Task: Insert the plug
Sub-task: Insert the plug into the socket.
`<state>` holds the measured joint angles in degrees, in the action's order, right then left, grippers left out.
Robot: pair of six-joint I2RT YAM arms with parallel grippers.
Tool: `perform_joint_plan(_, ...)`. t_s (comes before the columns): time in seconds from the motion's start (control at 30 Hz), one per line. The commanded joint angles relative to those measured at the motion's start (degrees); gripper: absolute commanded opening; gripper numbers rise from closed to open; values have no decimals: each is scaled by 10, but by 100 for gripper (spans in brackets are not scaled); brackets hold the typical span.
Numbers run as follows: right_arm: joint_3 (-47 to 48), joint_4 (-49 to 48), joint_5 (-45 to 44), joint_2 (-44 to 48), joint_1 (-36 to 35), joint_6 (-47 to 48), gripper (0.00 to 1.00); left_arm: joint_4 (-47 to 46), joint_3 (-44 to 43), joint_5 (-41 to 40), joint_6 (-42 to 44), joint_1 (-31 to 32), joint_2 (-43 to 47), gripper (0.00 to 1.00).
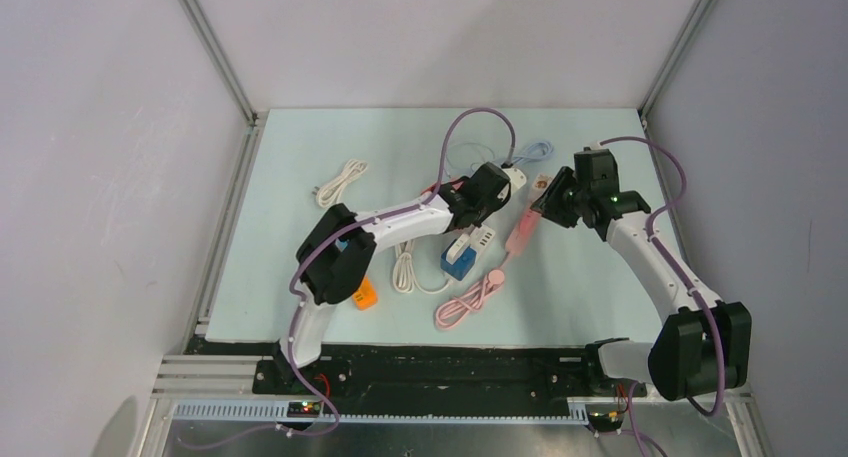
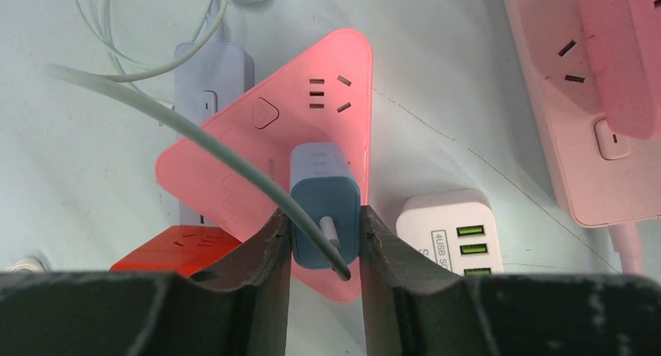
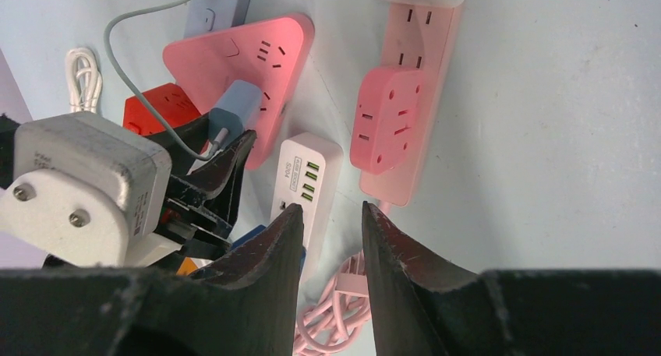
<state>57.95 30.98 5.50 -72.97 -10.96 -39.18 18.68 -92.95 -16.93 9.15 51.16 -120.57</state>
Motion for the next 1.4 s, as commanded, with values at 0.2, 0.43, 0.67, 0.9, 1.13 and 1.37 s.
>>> perform_joint_plan(0.2, -3, -13, 5, 21, 4, -4, 38, 136, -41, 22, -37, -13, -58, 10)
perform_joint_plan(0.43, -3, -8, 3, 28, 5, -3, 38, 144, -100, 3, -44, -9, -81, 0)
perform_joint_plan(0.67, -3, -3, 8, 34, 12, -2, 39, 190, -81, -35, -58, 0, -96, 0)
perform_joint_plan(0.9, -3, -3, 14, 37, 12, -4, 38, 290, -153, -14, -87, -9, -137, 0)
perform_joint_plan(1.13, -3, -2, 14, 44, 12, -7, 38, 351, -204, 16, -100, -18, -168, 0)
perform_joint_plan(1.37, -3, -5, 18, 43, 12, -11, 39, 344, -214, -12, -102, -17, -145, 10)
